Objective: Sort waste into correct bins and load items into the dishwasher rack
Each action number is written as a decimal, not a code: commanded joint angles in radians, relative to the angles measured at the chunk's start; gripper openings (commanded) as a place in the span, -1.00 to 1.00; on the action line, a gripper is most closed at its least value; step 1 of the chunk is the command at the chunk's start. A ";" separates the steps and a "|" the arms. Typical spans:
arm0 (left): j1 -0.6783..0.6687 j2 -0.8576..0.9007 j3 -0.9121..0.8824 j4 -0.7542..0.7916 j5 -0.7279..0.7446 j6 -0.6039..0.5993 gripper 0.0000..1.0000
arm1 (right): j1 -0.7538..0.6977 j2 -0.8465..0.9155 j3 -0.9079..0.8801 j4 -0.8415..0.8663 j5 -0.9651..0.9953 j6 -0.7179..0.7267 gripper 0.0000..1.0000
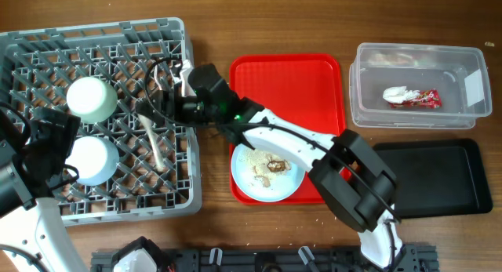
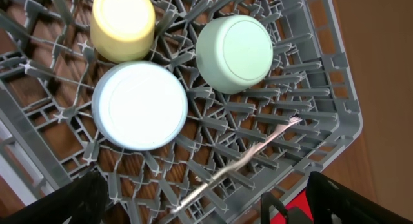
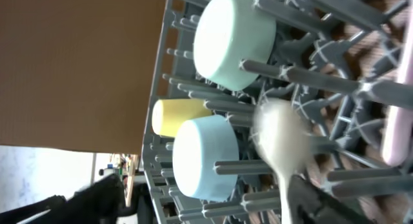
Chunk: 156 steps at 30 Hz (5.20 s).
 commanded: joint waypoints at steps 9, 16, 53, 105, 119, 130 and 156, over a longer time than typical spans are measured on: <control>0.005 0.000 0.002 0.002 0.015 0.012 1.00 | -0.177 -0.410 0.009 -0.703 0.251 -0.339 0.84; 0.005 0.000 0.002 0.002 0.015 0.012 1.00 | -0.130 -0.509 -0.017 -1.123 0.444 -0.394 -0.03; 0.005 0.000 0.002 0.002 0.015 0.012 1.00 | 0.190 -0.163 -0.250 -1.009 0.662 -0.404 -0.73; 0.005 0.000 0.002 0.002 0.015 0.012 1.00 | -0.653 -0.576 0.107 -1.550 0.904 -0.346 -0.92; 0.005 0.000 0.002 0.002 0.015 0.012 1.00 | -1.070 -0.587 0.026 -1.478 0.659 -0.465 -0.92; 0.005 0.000 0.002 0.002 0.015 0.012 1.00 | -1.214 -0.587 -0.054 -1.441 0.459 -0.441 -0.92; 0.005 0.000 0.002 0.002 0.015 0.012 1.00 | -1.658 -0.582 -0.159 -1.457 -0.104 -0.809 -0.92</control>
